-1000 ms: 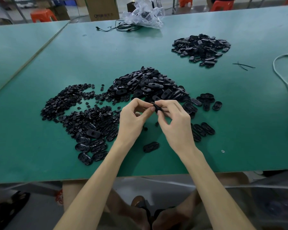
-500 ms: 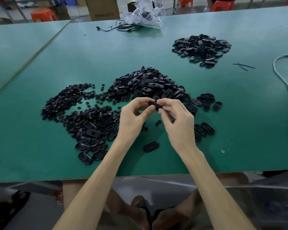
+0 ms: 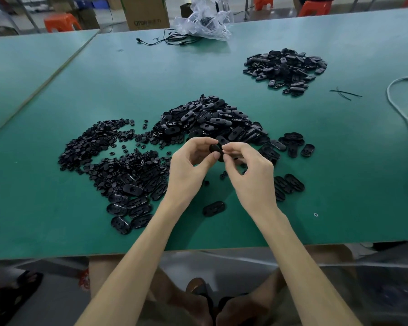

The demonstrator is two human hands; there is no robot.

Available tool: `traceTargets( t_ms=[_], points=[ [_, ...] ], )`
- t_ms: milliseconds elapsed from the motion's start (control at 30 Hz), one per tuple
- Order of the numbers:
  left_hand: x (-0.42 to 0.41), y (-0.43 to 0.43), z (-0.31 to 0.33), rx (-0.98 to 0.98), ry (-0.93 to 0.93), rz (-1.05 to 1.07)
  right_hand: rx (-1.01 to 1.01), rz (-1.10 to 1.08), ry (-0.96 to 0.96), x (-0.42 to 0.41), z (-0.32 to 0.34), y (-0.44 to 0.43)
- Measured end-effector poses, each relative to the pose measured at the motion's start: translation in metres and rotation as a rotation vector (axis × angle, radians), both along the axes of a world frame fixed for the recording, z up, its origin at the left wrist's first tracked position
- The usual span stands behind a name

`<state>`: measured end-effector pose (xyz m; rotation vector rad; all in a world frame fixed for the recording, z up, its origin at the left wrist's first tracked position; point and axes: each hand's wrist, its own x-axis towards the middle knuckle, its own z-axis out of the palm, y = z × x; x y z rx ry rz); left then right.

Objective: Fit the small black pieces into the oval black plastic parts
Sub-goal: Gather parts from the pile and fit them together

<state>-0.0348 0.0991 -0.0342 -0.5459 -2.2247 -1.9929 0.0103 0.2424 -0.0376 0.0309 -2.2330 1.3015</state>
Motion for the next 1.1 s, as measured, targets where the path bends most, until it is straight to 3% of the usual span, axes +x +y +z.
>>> traceTargets(
  t_ms=[633, 1100],
  points=[
    [0.0002, 0.0019, -0.0018, -0.108, 0.037, -0.051, -0.007, -0.025, -0.029, -0.0017, -0.0024, 0.0022],
    [-0.0003, 0.001, -0.0014, -0.029, -0.026, -0.057, -0.022, -0.016, 0.004, -0.0015, -0.0009, 0.0013]
  ],
)
